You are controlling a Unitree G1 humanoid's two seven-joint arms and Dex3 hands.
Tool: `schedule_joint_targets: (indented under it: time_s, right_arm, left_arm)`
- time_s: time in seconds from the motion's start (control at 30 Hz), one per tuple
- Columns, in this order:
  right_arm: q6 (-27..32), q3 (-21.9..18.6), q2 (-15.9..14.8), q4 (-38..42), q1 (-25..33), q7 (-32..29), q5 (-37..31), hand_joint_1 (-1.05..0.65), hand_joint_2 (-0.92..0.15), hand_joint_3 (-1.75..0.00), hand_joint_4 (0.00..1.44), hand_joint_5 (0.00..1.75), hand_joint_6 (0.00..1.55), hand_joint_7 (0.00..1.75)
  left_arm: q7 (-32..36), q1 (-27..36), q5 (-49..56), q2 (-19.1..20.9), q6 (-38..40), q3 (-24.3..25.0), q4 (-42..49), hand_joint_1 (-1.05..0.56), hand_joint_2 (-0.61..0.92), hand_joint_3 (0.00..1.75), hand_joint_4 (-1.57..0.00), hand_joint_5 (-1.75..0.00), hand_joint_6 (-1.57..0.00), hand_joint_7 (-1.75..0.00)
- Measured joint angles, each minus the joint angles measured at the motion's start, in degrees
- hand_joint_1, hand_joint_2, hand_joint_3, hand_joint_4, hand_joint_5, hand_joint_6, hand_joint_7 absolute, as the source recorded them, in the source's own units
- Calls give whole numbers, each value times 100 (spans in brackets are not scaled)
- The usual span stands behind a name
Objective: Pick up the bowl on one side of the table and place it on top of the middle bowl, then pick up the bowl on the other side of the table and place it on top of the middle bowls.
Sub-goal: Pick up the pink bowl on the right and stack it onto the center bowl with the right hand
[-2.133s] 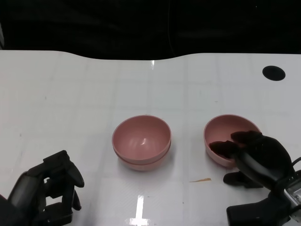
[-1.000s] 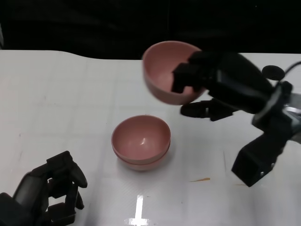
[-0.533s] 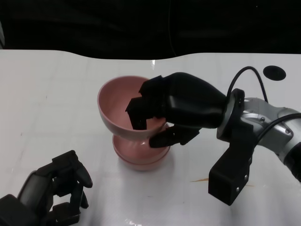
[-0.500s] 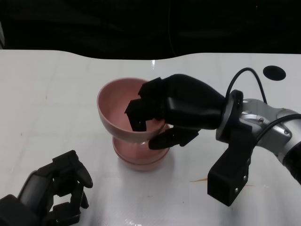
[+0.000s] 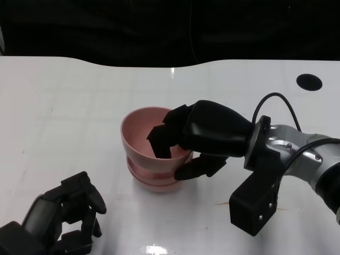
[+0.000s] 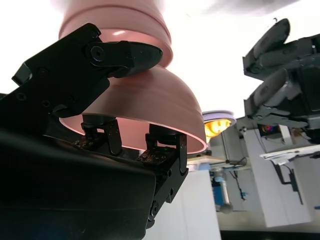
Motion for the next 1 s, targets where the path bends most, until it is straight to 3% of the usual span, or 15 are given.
schedule_joint_targets:
  time_s: [0.37,0.57,0.7,1.0]
  right_arm:
    - [86,42,69,429,-123,-133,-90,-18,-53,-93,88,175,66,175]
    - [215,309,95,483,-151,-503,-478,-20,-63,-70,89,175,65,175]
    - [285,484,145,579,-162,-711,-685,-21,-75,-40,85,175,62,175]
    - [368,756,256,786,-216,-1158,-937,-23,-82,-28,86,175,65,175]
  left_arm:
    - [1,-2,34,0,-1,0,1,15,64,115,-71,-175,-60,-173]
    - [1,-4,34,-2,-1,-2,1,17,64,114,-72,-175,-60,-174]
    - [1,-5,39,-4,-1,-5,1,17,64,114,-72,-175,-60,-175]
    - [1,-7,47,-31,0,-28,1,17,65,114,-71,-175,-59,-174]
